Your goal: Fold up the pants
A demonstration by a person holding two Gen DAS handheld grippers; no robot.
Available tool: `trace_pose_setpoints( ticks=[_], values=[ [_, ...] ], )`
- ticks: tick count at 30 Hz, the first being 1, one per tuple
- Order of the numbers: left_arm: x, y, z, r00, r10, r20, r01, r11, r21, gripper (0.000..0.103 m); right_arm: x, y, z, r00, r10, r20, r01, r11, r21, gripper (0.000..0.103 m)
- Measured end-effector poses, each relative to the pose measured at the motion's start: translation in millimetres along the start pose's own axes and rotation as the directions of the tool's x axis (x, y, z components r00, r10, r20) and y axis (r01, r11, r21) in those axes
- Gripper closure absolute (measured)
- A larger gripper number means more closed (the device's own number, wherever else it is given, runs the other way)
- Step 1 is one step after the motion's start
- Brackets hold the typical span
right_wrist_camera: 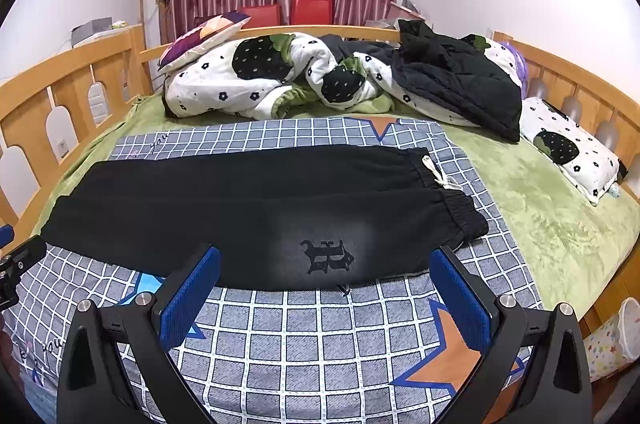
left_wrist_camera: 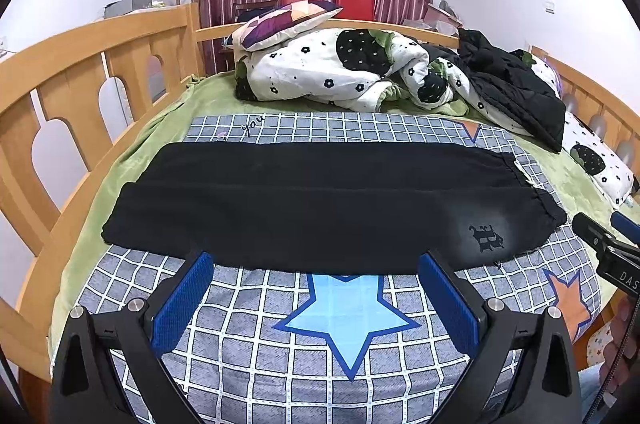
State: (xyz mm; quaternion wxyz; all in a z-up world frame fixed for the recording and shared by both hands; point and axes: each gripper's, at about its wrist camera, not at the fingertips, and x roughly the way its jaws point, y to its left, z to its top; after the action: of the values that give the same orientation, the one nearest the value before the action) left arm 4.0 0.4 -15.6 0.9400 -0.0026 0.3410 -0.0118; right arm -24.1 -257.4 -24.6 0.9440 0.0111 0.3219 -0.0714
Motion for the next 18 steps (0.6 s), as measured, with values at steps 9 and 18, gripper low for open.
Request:
trace_pose_setpoints(
  ticks=[9,18],
  values=[
    [1.0,-0.1,-0.3,1.000,0.001,0.000,-0.001,1.000,0.001,0.000,-0.6,0.3,-0.5,1.000,0.000,0.004,0.000,1.000,0.001,0.000],
    [0.9,-0.2,-1.0,1.000,-0.002,0.000,0.002,1.000,-0.001,0.000,-1.0,0.4,0.6,1.000,0.000,0.004,0.000,1.000,0.000,0.000]
  ],
)
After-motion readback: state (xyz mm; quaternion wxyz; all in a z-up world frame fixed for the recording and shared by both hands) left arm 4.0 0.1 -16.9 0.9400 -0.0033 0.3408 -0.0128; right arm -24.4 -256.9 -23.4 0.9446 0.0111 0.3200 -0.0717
